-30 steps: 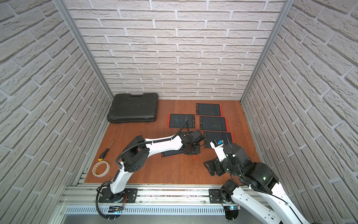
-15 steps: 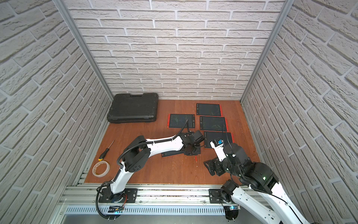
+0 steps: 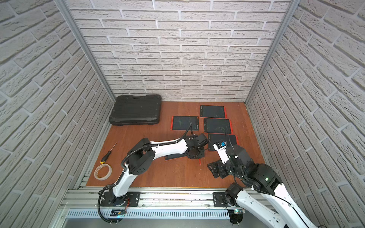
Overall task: Place the stylus back onto the writing tablet
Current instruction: Pick up the stylus from the center of the board.
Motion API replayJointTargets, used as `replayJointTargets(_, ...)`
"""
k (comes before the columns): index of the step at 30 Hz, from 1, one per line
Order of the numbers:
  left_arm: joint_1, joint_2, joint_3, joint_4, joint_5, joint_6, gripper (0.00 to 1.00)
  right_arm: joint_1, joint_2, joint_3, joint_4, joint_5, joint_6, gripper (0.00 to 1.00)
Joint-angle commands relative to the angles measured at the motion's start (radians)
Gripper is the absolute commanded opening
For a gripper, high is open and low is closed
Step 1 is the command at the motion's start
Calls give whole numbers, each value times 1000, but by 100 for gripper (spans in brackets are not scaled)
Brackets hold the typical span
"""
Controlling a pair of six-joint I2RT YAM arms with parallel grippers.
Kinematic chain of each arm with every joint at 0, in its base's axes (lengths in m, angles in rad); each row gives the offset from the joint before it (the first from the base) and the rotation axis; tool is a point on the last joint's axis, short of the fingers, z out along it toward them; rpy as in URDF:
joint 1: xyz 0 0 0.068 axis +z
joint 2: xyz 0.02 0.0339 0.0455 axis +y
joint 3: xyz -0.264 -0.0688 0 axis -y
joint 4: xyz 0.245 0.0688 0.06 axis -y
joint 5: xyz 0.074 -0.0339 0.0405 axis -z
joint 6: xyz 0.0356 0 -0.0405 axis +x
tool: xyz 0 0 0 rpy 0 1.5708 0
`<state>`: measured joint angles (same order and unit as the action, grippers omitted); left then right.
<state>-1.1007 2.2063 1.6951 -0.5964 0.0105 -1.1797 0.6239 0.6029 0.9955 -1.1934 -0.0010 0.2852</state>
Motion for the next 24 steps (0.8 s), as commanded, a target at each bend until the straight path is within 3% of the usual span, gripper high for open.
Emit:
replayJointTargets(1,-6,23,-9,18,12,-3,16,0,4,-9,31,7,14,88)
replayJointTargets(8,-5,38,-9,14,15,-1,16,0,7,-9,29,9,14,88)
replayJointTargets(24,7,6,-40,26,-2,13,0,0,3,-8,25,32,25,86)
